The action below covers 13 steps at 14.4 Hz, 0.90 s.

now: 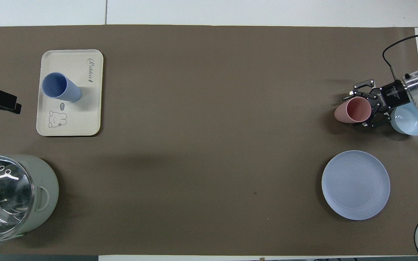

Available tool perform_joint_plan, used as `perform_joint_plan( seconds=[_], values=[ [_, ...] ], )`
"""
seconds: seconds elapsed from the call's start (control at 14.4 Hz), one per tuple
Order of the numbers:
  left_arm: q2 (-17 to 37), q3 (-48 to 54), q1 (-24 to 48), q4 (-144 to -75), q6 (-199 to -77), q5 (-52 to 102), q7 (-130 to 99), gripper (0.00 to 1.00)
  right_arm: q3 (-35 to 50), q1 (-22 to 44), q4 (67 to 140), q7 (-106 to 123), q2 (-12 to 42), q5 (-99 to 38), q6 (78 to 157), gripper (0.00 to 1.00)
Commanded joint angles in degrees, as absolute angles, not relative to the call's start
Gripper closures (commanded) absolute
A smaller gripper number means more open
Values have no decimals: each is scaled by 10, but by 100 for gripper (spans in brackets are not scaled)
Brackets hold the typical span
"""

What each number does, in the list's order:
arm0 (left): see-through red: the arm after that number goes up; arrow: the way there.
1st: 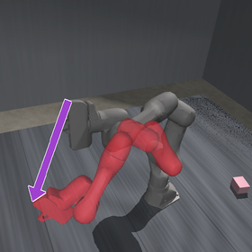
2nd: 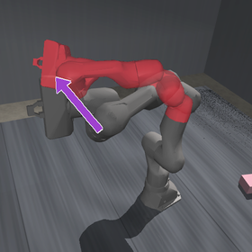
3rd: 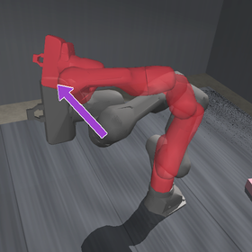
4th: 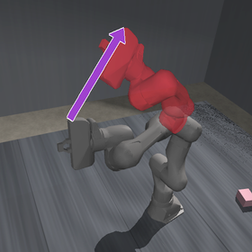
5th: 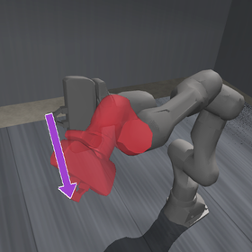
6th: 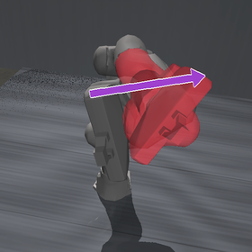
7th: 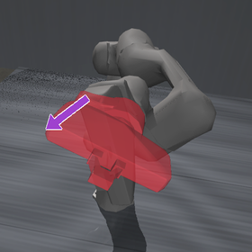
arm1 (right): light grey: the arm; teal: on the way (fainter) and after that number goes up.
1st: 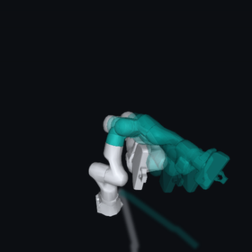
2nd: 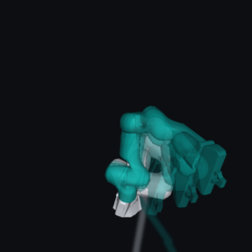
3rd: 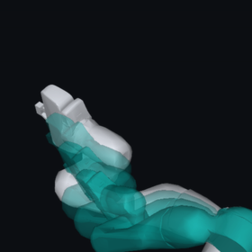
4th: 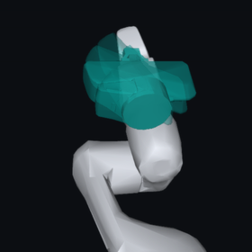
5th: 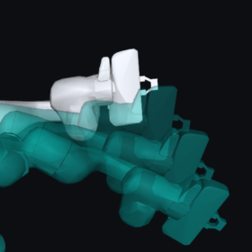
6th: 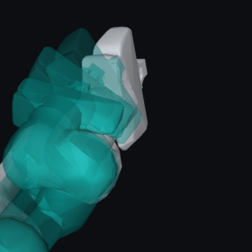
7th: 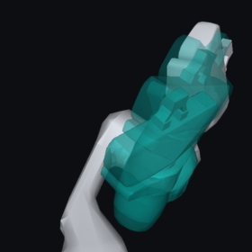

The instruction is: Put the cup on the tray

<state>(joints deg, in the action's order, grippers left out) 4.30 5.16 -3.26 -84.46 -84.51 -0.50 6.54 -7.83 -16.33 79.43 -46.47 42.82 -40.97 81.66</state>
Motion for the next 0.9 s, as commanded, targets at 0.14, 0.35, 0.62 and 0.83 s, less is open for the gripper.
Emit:
perform_joint_plan(
  seconds=[0.14,0.35,0.62,0.83],
  values=[
    [27,56,-33,-858,-852,-8,68,0,-70,-198,777,-423,420,-396,810,0],
    [26,57,-32,-853,-869,5,52,0,-70,-213,731,-358,407,-350,783,0],
    [20,57,-33,-856,-868,15,50,0,-66,-186,726,-358,332,-300,772,0],
    [19,56,-33,-858,-867,15,51,0,-66,-157,733,-361,260,-293,765,0]
  ],
)
